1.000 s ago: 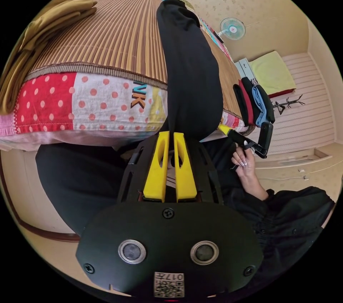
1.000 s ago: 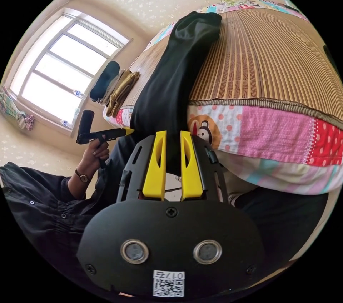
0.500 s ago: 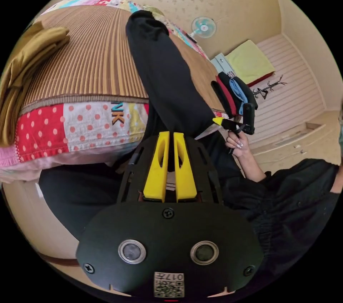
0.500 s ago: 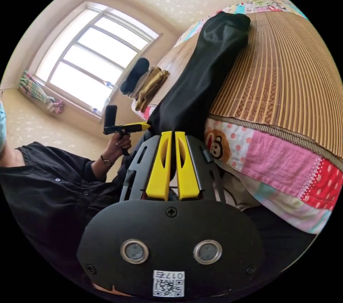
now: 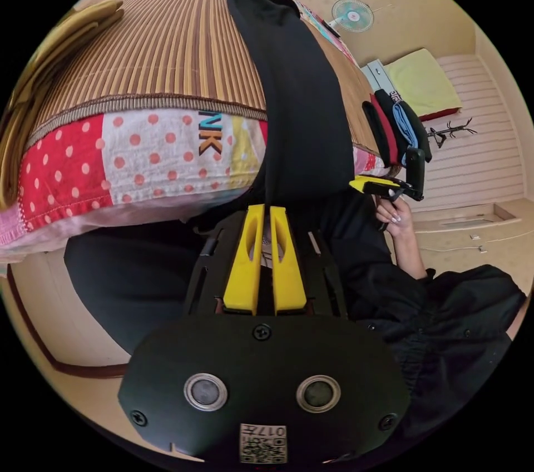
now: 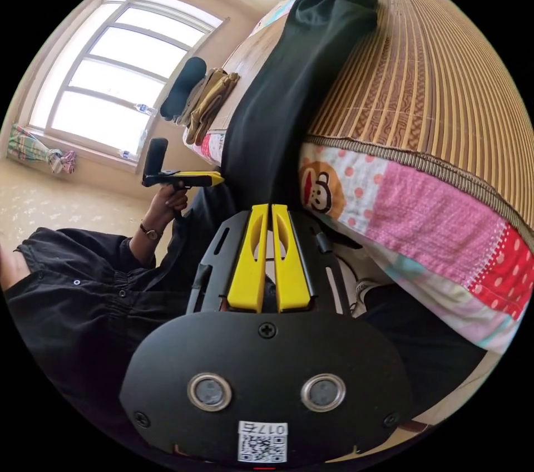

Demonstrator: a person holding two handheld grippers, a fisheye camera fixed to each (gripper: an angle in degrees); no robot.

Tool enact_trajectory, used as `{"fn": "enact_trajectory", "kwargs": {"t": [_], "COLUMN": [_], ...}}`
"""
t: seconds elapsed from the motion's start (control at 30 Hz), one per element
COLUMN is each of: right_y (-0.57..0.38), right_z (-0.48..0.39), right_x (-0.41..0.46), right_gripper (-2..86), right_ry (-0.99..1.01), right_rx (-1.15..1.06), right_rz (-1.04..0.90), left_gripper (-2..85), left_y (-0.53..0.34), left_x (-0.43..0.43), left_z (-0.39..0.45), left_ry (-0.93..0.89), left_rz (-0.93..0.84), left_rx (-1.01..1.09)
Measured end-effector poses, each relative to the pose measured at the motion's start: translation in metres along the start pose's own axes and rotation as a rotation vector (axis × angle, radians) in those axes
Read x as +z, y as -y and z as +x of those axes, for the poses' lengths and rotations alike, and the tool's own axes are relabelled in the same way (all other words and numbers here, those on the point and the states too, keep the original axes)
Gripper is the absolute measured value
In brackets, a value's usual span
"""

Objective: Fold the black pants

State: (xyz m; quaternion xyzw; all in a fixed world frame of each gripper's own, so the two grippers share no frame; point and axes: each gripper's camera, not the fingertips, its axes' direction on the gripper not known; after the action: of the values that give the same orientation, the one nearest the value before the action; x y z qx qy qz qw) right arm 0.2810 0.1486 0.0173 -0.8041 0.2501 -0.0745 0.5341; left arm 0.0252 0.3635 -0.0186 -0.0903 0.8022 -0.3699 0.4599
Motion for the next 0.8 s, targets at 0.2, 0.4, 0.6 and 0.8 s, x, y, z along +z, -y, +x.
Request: {"fn": "enact_trajectory", "kwargs": {"t": [0.2,0.4,0.6,0.8], "right_y": [-0.001,0.024,0.044,0.037], "right_z": [0.024,0.035,0.058,0.073], "right_x": [-0.016,-0.028,-0.004,0.000], "right_gripper": [2.7,7.6,9.1,4.0], "right_ry": [0.069,0.015,0.078,0.102], "right_rx": [0.053,0.097,0.151,0.114], "right_rz": [0.095,0.172,0.156,0.146], "left_gripper": [5.8,8.8,10.5,3.7], "left_y": [0.004,0.028,0.059,0.053], "left_x": [-0.016,-0.039,-0.011,0.008], "left_z": [-0.015,-0.029,-0.024,-0.016], "left_ry": [-0.111,-0.142,-0.122,-0.173], "left_rz": [0.090,0.199,0.222,0.186], "left_rx": [-0.094,-0.129,-0.072,-0.028]}}
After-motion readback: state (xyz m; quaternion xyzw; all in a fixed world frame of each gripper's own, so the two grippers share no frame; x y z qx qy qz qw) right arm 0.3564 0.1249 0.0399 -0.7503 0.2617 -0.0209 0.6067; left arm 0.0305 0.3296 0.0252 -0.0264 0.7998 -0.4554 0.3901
